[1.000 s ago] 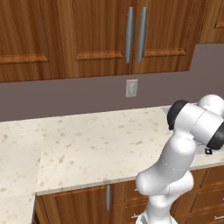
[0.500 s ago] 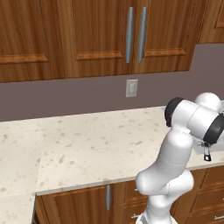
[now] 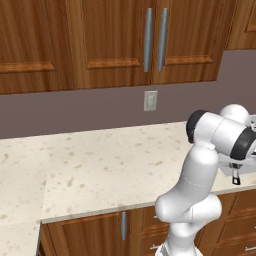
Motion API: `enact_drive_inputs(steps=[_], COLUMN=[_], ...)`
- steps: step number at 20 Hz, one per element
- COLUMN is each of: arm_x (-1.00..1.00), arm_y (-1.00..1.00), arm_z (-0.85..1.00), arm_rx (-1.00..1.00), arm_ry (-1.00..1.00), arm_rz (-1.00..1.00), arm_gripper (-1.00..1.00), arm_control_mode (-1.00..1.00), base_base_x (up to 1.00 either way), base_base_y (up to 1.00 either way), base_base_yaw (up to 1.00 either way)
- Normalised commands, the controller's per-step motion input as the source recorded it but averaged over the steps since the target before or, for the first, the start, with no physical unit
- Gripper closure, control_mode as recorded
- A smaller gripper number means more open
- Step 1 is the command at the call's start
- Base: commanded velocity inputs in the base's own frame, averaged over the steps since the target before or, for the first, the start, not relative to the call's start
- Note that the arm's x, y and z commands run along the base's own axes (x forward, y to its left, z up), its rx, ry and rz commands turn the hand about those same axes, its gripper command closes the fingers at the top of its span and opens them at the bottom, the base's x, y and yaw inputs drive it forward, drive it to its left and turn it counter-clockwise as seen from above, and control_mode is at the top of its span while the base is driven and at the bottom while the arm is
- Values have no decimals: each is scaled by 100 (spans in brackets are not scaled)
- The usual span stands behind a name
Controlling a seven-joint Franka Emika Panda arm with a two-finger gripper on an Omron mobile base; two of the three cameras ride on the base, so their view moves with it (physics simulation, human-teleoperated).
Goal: Place both pans onto different burners. Then place the sweet potato and the chicken drumstick on different pans.
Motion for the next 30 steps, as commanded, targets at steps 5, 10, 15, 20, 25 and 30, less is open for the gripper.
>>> enact_drive_inputs(steps=[5,10,15,20,25,30], arm_x=[18,16,7,2,-3,-11], arm_y=[0,0,-5,-13,-8,0], arm_z=[0,-4,-3,-7,-2,18], arm_rx=[0,0,0,0,0,0], arm_ry=[1,1,0,1,0,-1], arm_rz=[0,0,0,0,0,0], arm_gripper=[100,100,100,100,-100,-100], arm_control_mode=[-100,-100,-100,-100,-100,-100], base_base_x=[0,0,0,0,0,0], base_base_y=[0,0,0,0,0,0], base_base_yaw=[0,0,0,0,0,0])
